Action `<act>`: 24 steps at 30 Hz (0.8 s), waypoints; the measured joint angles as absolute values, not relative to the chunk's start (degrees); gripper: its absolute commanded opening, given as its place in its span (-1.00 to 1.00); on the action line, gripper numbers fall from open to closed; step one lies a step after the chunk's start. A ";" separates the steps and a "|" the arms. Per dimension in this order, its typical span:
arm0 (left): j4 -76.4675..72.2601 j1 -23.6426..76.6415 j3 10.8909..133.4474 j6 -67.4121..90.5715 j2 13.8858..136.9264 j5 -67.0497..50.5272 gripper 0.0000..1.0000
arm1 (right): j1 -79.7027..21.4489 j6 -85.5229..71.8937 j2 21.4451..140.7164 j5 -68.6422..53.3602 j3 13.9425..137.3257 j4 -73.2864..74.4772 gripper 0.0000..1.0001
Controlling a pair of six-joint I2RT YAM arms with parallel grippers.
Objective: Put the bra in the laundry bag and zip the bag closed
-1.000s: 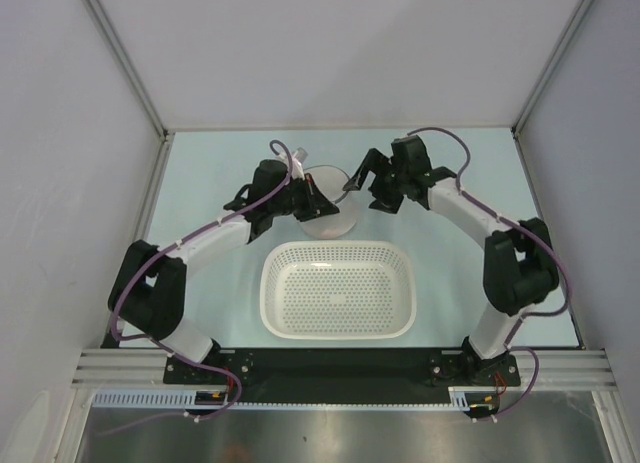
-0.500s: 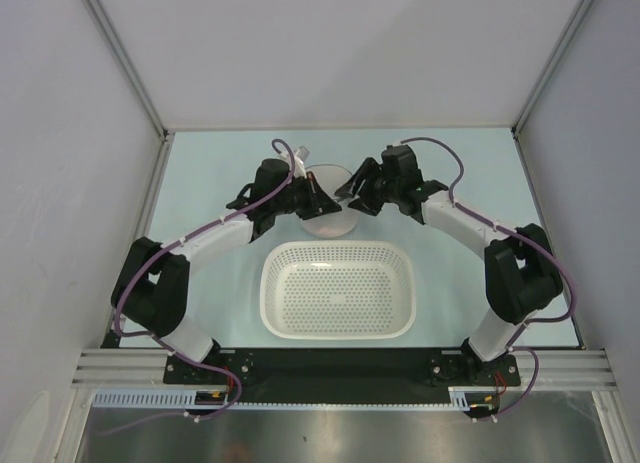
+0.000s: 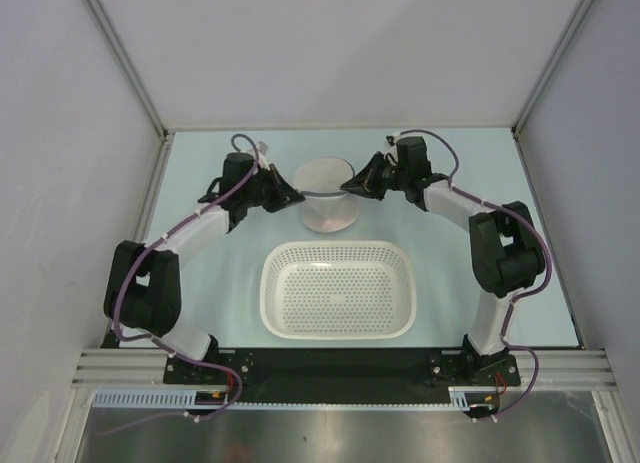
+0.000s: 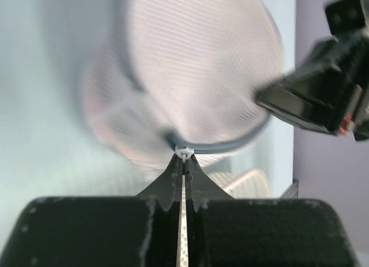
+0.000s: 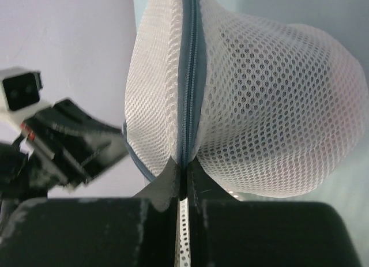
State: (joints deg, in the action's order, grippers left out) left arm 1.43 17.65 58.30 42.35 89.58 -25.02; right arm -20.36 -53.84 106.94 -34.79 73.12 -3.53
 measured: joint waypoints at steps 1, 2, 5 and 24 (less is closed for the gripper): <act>1.87 15.99 58.17 42.09 89.56 -24.86 -1.00 | -19.90 -53.45 107.31 -35.75 73.32 -3.79 -1.00; 2.37 14.09 58.11 41.98 89.56 -24.99 -1.00 | -19.53 -53.06 107.72 -37.26 73.65 -4.27 -1.00; 3.99 11.79 58.06 41.36 89.60 -26.57 -0.93 | -19.94 -51.88 108.99 -40.45 75.20 -5.72 -0.48; 13.76 36.77 50.65 26.79 55.57 -4.56 0.99 | -24.51 -30.28 79.99 -3.97 68.20 23.81 0.99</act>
